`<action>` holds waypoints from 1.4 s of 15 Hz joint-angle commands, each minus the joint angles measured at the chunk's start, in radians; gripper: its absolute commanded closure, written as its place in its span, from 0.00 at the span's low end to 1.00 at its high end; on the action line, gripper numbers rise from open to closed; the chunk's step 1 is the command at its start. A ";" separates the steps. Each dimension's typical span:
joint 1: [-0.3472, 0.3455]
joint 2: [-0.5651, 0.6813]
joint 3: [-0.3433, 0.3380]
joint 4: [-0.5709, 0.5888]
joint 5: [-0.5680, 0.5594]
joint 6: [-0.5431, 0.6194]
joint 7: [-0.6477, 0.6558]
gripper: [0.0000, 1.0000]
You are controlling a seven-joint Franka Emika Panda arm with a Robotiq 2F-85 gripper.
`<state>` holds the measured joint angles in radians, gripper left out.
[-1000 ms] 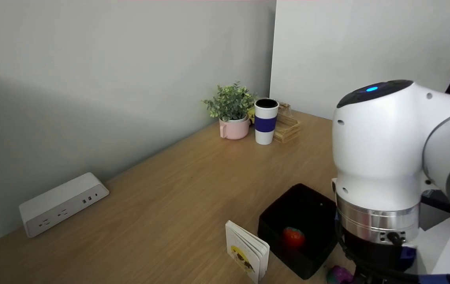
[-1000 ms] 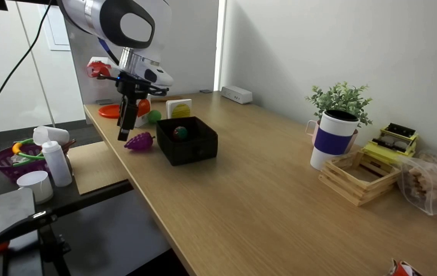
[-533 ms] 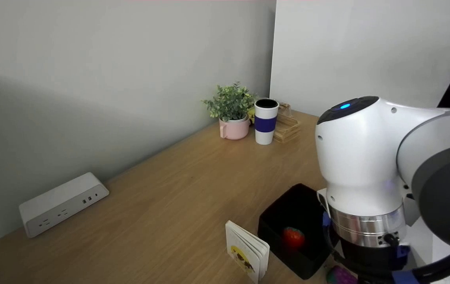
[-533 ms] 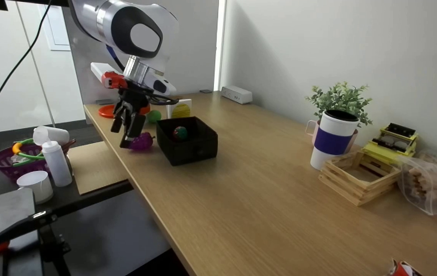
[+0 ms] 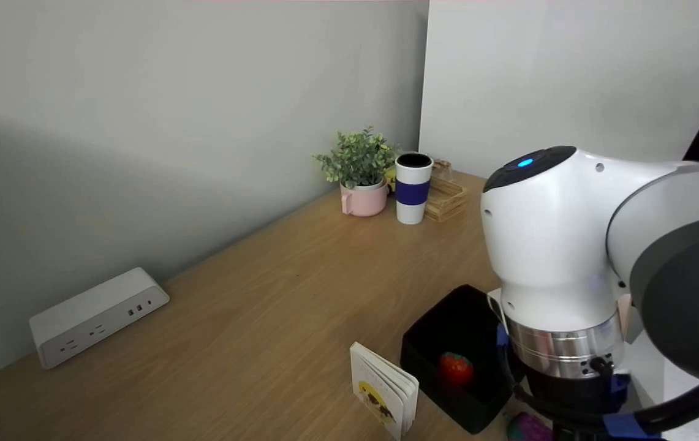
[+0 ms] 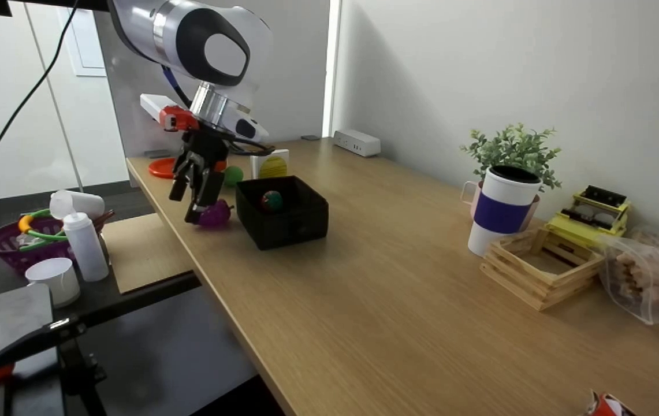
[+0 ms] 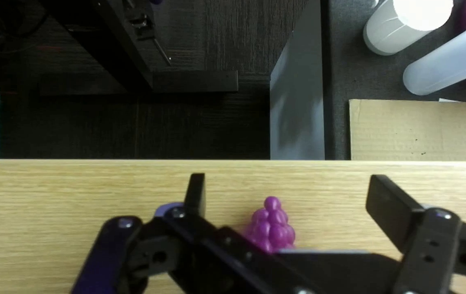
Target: Put the grapes and green and red object in black basket
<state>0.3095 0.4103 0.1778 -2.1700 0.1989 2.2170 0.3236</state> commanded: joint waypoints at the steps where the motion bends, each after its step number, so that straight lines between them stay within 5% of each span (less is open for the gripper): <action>1: 0.002 -0.001 -0.008 0.006 -0.032 -0.015 0.037 0.00; 13: 0.003 -0.009 -0.008 -0.042 -0.049 0.180 0.051 0.00; 21: 0.008 -0.016 -0.016 -0.060 -0.052 0.182 0.086 0.00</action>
<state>0.3124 0.4103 0.1685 -2.1973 0.1584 2.3742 0.3868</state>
